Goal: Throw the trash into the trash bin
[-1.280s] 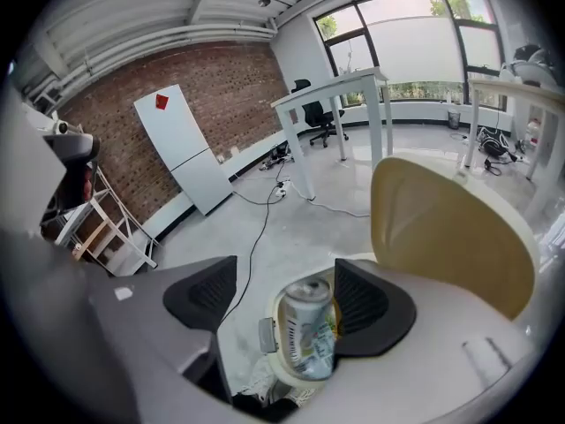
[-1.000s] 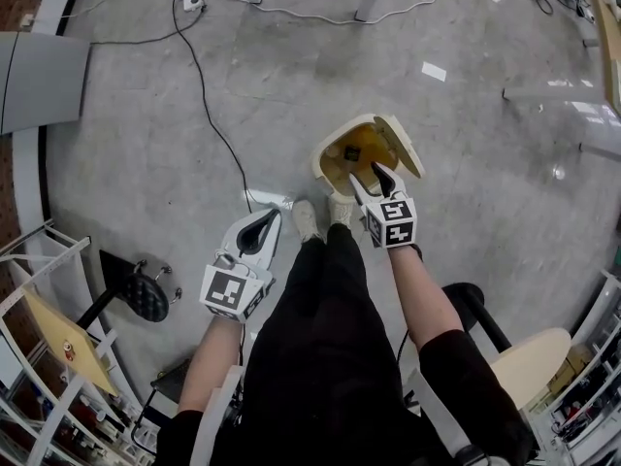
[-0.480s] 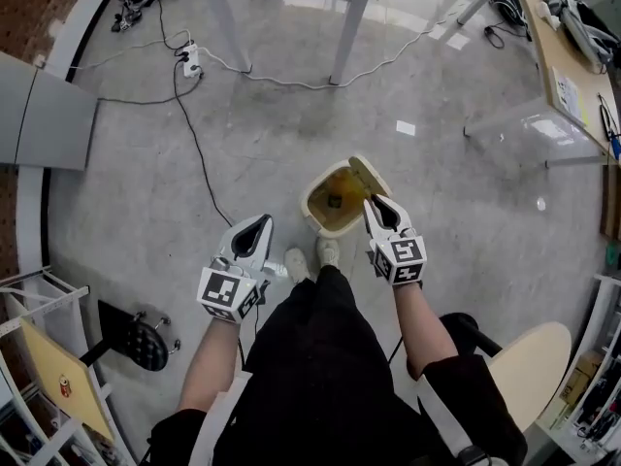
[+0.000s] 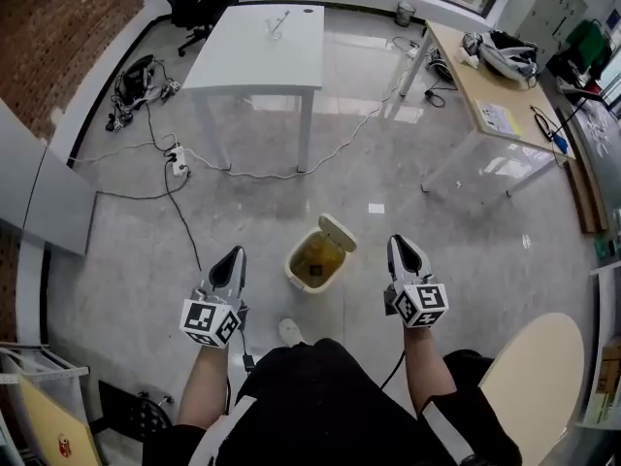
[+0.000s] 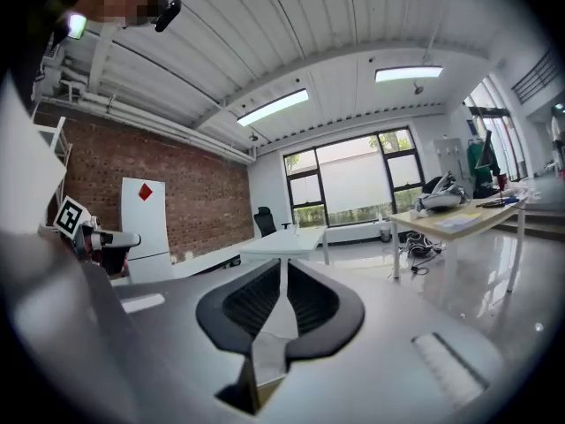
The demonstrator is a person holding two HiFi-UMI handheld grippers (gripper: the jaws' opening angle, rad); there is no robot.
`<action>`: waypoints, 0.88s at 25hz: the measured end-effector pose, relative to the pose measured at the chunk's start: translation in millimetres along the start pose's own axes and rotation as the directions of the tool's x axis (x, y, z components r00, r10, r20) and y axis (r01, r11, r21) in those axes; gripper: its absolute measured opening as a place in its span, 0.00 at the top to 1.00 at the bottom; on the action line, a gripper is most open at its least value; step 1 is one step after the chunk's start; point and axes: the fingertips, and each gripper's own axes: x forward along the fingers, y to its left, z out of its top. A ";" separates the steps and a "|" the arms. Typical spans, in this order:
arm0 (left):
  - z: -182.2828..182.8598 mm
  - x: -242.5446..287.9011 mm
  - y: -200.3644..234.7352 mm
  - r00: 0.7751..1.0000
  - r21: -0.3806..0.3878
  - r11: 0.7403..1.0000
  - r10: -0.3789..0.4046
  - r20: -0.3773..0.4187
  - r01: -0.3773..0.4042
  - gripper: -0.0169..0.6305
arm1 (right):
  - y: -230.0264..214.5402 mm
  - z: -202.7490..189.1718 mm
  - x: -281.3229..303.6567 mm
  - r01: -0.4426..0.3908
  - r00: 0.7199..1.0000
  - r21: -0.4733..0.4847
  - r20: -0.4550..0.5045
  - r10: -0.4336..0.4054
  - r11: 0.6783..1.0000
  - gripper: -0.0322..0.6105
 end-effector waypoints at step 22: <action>26.1 -99.1 -163.5 0.964 0.005 0.975 -0.219 0.148 0.220 0.97 | -13.2 24.1 -295.4 0.187 0.952 0.076 0.233 -0.200 0.979 0.94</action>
